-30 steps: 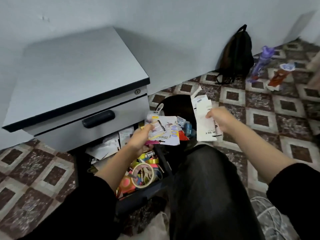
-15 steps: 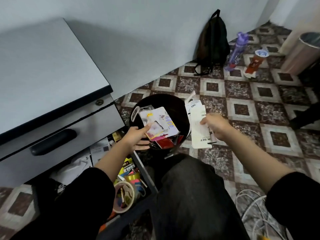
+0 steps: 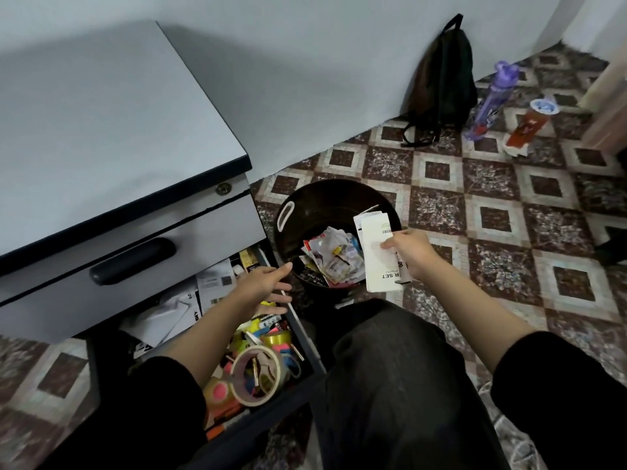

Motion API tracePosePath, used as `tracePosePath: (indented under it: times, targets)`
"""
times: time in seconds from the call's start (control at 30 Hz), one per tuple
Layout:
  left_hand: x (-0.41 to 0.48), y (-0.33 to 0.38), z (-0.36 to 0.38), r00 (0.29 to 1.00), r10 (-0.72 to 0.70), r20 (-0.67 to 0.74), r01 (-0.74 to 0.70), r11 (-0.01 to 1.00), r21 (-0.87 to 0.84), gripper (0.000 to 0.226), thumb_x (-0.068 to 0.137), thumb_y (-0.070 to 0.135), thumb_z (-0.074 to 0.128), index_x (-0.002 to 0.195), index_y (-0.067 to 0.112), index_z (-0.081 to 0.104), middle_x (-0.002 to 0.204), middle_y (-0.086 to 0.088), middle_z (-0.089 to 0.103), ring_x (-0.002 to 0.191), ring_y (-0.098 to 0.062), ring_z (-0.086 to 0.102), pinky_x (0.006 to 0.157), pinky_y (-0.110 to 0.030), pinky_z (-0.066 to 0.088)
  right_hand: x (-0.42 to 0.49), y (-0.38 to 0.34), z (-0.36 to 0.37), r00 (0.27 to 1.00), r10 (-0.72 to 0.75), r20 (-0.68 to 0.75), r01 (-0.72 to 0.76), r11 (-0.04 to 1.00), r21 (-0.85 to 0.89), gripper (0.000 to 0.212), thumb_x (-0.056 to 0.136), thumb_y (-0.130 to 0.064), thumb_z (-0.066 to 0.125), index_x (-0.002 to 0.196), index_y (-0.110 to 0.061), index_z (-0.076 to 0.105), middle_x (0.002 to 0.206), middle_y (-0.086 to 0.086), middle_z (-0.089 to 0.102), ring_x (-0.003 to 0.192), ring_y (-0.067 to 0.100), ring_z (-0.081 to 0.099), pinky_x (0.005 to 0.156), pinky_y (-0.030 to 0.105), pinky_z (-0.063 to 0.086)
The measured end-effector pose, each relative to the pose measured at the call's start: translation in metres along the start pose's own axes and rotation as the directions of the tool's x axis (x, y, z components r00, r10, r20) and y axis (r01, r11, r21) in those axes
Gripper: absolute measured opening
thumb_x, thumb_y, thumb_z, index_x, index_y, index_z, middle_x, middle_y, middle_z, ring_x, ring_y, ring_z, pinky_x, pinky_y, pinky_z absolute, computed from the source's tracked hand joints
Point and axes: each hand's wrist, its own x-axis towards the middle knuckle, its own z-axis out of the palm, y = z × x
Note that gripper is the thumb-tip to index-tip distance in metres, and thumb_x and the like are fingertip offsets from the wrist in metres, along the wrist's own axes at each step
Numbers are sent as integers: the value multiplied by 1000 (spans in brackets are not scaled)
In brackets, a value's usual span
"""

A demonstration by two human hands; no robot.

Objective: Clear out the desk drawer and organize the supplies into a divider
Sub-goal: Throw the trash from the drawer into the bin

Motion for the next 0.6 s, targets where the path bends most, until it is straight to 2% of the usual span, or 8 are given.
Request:
tracePosePath:
  times: [0.13,0.2,0.27,0.33,0.4,0.47,0.53,0.6]
  targets:
    - [-8,3,-7,1000,19,-3,-19,1000,-4,56,91,40,55,135,9,40,106,-11,63,86,-22,66,61,-32,57,2,-10,26,1000,4,25,-5,999,40,25,84,12,54,71,-9,47,104,14,56,95,28,53,73,36,43]
    - [-10,3,-12,1000,24,0,-24,999,-24,52,92,40,54,132,9,40,107,-11,63,87,-22,65,64,-33,56,4,-16,38,998,2,59,-5,999,42,23,84,13,53,71,-7,50,105,16,58,90,28,54,64,34,44]
    - [-11,1,-17,999,34,13,-33,999,-42,50,93,41,52,131,12,40,107,-10,63,90,-23,64,68,-34,55,10,-21,48,995,5,103,-10,999,53,19,84,13,52,71,-2,53,97,17,59,81,29,56,56,30,44]
    - [-12,-1,-22,998,55,22,-54,998,-44,47,92,45,50,128,15,42,103,-6,64,91,-22,65,70,-33,54,17,-23,59,993,1,118,-5,1000,29,12,84,10,54,75,2,55,87,16,58,73,29,56,57,32,46]
    - [-14,-3,-28,997,74,18,-73,997,-32,45,91,48,49,124,17,45,101,-4,66,90,-20,66,71,-31,53,23,-21,66,996,-20,84,29,994,-105,10,81,2,61,75,-1,54,78,12,55,71,27,55,59,34,46]
    - [-16,-7,-36,996,89,18,-89,996,-8,43,91,49,49,121,18,47,106,-5,66,92,-20,66,76,-32,54,27,-13,68,996,-17,83,40,957,-288,24,81,-5,61,64,-8,46,69,9,47,60,23,47,55,32,40]
    - [-20,-14,-46,996,87,14,-87,996,-5,37,91,48,50,116,20,49,109,-7,66,92,-21,66,81,-34,54,26,-3,66,995,12,102,30,918,-396,24,87,-9,58,66,-8,46,70,8,45,62,23,46,59,34,39]
    - [-25,-19,-54,997,79,1,-79,997,-10,33,91,46,51,112,21,53,111,-8,66,92,-21,66,79,-33,53,26,4,60,994,29,108,21,903,-428,16,89,-12,59,75,-4,54,78,11,51,66,25,50,63,37,43]
